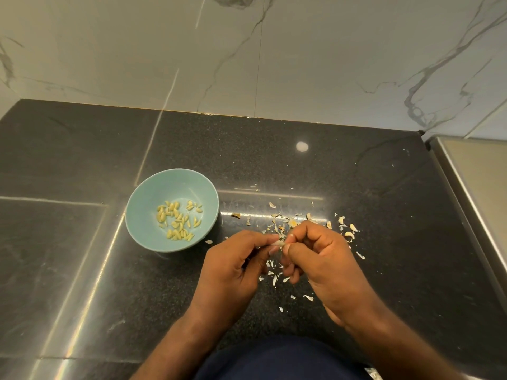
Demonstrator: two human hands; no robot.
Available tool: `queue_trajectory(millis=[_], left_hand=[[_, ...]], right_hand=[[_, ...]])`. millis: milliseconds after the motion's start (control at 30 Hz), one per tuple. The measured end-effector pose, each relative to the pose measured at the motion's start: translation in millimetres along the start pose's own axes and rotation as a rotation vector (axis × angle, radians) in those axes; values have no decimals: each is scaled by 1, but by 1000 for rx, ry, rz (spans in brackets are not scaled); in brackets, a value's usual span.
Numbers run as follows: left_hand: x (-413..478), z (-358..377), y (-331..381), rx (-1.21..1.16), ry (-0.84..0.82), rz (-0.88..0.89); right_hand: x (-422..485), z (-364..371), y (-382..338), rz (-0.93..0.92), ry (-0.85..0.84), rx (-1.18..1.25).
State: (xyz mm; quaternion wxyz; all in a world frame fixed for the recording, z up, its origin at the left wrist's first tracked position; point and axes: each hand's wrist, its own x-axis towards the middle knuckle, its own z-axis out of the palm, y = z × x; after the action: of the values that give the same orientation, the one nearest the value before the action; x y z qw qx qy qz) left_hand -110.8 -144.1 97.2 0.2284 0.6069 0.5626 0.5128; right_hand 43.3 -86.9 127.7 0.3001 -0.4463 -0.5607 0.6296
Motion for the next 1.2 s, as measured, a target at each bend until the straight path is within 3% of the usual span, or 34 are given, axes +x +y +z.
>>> queue_trajectory(millis=[133, 267, 400, 567, 700, 833, 1033, 1200], left_hand=[[4, -5, -3, 264, -57, 119], [8, -10, 0, 373, -169, 100], [11, -14, 2, 214, -197, -80], [7, -11, 0, 84, -144, -170], [1, -6, 2, -165, -100, -311], [0, -2, 5, -279, -73, -417], [-2, -1, 2, -323, -96, -436], [-1, -4, 3, -362, -97, -408]], right_hand=[[-3, 2, 1, -146, 65, -244], [-4, 2, 1, -337, 67, -426], [-1, 1, -1, -237, 89, -232], [4, -8, -4, -124, 162, 19], [9, -15, 4, -42, 201, -207], [9, -15, 6, 73, 57, -336], [-1, -9, -1, -110, -60, -309], [1, -5, 2, -15, -58, -66]])
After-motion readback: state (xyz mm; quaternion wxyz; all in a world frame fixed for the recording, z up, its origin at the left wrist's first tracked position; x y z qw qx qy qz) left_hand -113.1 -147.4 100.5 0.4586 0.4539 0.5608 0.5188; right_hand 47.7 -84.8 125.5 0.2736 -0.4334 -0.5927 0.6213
